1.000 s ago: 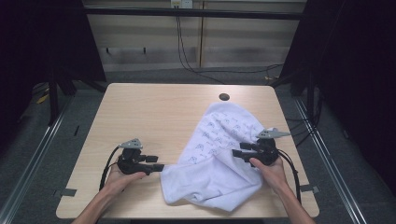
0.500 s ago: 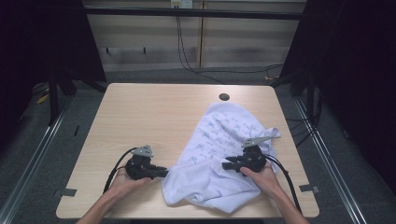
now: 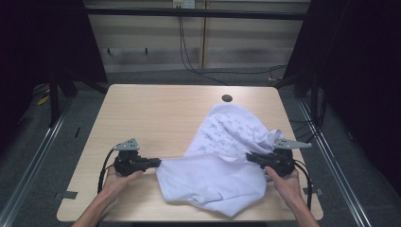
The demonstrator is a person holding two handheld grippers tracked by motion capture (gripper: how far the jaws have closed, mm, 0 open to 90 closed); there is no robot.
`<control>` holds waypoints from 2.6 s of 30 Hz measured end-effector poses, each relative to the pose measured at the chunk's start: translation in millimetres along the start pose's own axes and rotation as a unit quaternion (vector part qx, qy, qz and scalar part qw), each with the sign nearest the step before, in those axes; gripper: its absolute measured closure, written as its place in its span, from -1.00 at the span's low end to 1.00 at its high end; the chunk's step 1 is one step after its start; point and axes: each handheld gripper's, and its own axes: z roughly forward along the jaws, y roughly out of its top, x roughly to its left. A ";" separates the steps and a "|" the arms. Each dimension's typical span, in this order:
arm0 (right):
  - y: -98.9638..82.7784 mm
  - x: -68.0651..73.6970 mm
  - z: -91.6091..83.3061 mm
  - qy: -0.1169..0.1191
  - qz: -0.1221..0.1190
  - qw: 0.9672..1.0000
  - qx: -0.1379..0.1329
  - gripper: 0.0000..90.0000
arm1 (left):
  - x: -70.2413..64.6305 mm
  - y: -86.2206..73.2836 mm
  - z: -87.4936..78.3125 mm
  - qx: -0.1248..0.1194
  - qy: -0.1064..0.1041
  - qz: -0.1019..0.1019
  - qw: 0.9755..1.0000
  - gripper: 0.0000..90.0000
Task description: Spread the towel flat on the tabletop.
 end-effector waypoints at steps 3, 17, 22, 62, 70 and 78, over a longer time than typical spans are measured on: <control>-11.0 -8.8 -9.2 -0.037 0.014 0.999 0.017 0.92 | -5.0 4.5 9.1 0.005 -0.013 0.008 1.000 0.96; -22.0 -42.7 41.2 -0.088 0.003 0.992 0.095 0.92 | -2.8 2.2 26.1 0.036 -0.005 0.006 0.999 0.96; -1.4 -55.7 65.2 -0.119 -0.015 0.988 0.101 0.92 | 6.3 12.0 28.7 0.016 0.006 -0.002 1.000 0.96; -54.3 69.0 -145.2 0.013 -0.003 0.996 -0.087 0.43 | -89.0 -27.1 -78.4 -0.053 -0.129 0.051 0.989 0.53; -49.0 30.7 -73.2 -0.030 -0.004 0.999 0.009 0.25 | -34.3 3.2 16.6 0.035 -0.064 0.027 0.997 0.53; -49.5 -1.6 -37.5 -0.072 -0.015 0.994 0.077 0.18 | -35.2 22.4 96.7 0.088 -0.027 0.069 0.993 0.50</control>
